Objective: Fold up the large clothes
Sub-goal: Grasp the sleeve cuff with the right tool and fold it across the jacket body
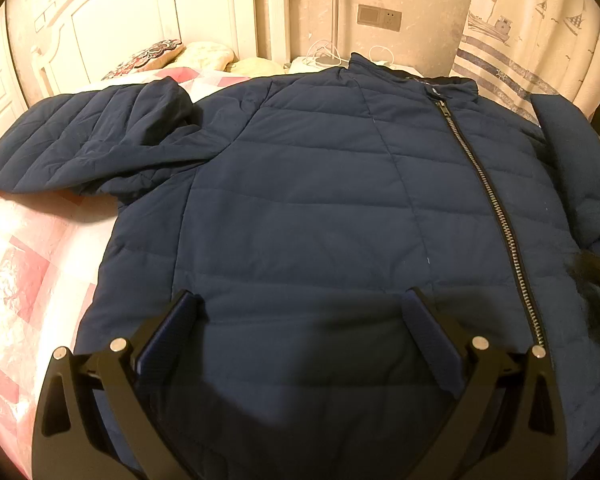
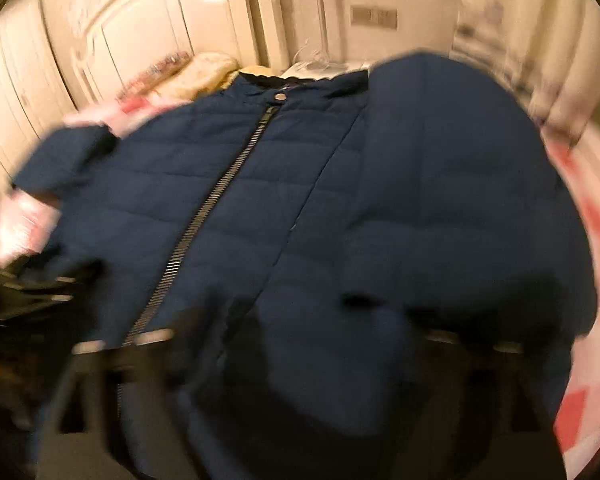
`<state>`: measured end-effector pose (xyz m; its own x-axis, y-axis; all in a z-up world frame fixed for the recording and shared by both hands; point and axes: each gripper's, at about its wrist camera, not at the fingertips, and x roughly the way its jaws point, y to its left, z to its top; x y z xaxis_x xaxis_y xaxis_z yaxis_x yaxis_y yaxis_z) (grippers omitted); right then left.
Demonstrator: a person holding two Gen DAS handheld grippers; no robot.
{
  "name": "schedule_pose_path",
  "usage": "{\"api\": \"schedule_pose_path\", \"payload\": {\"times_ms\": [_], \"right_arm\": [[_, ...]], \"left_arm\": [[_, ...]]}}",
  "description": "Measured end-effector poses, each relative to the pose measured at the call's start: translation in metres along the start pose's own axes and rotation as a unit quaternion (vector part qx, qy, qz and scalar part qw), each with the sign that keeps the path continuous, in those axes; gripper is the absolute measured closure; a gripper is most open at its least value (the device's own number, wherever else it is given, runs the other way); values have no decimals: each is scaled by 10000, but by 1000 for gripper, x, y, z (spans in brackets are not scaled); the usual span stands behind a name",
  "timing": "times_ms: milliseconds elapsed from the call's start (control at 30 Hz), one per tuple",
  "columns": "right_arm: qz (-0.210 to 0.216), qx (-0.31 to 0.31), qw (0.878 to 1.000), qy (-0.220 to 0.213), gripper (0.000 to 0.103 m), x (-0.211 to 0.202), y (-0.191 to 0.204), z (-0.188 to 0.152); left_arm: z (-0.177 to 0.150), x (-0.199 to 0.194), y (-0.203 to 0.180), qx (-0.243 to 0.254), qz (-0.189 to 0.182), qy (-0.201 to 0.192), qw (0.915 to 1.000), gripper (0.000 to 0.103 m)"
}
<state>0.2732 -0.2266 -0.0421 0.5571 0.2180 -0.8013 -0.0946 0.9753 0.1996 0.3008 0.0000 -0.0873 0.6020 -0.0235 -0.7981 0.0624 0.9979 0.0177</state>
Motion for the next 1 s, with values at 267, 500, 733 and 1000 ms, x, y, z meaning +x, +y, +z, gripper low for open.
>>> {"api": "schedule_pose_path", "payload": {"times_ms": [267, 500, 733, 1000], "right_arm": [[713, 2732, 9501, -1326, 13, -102, -133, -66], [867, 3904, 9115, -964, 20, -61, -202, -62], [-47, 3435, 9143, -2145, 58, -69, -166, -16], [239, -476, 9565, -2867, 61, -91, 45, 49]], "left_arm": [[0, -1, 1, 0, -12, -24, 10000, 2], [0, 0, 1, -1, -19, -32, 10000, 2], [0, 0, 1, -9, -34, -36, 10000, 2], [-1, -1, 3, -38, -74, -51, 10000, 2]]}}
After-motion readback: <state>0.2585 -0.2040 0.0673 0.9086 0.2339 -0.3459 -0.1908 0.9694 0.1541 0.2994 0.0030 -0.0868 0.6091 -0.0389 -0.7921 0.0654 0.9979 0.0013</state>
